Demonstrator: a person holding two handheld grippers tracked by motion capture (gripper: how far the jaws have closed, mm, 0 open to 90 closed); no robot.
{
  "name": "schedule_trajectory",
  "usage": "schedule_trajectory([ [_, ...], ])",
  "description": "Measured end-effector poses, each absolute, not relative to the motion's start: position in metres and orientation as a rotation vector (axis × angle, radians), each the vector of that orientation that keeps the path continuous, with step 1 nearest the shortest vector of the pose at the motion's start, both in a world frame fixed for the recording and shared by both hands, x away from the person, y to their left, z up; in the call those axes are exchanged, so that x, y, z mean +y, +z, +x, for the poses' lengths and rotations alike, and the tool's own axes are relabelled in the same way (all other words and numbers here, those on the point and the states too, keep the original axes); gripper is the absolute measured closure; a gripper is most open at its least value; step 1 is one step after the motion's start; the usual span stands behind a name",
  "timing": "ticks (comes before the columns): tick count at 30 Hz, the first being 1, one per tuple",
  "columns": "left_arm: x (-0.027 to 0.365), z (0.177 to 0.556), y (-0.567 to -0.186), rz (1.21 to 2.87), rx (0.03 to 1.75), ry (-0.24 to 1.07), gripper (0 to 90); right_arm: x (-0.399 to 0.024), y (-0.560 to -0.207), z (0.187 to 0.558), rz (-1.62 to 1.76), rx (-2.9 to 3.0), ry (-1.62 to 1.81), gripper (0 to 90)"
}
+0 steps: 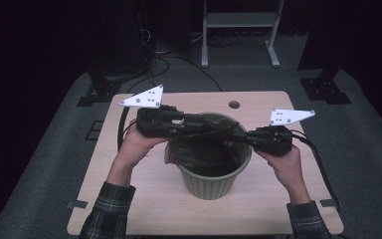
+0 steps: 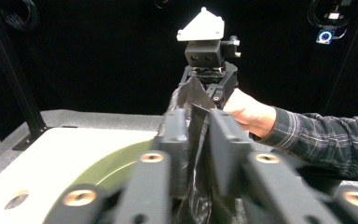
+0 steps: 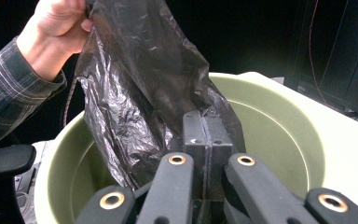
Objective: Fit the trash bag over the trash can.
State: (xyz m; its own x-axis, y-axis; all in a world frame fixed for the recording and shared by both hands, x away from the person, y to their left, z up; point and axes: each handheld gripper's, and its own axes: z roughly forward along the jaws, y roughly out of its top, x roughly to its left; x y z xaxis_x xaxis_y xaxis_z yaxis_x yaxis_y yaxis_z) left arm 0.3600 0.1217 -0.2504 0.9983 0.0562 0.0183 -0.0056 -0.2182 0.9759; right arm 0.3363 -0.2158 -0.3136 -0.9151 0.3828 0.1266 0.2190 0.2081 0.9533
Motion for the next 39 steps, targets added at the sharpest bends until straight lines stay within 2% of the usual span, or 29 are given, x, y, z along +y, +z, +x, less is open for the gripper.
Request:
schedule_trajectory([
  [2,0.125,0.362,-0.252,1.785,0.058,0.066,88.8,-0.217,-0.313,0.336,0.584,2.331,1.802,90.0],
  [3,0.128,0.364,-0.252,1.775,0.079,0.082,89.6,-0.217,-0.313,0.335,0.582,2.329,1.801,90.0],
  [21,0.206,0.376,-0.282,1.699,0.326,0.167,89.7,-0.275,-0.326,0.337,0.769,2.242,1.716,90.0],
  [39,0.237,0.383,-0.319,1.705,0.464,0.177,89.7,-0.314,-0.353,0.339,0.955,2.203,1.629,90.0],
])
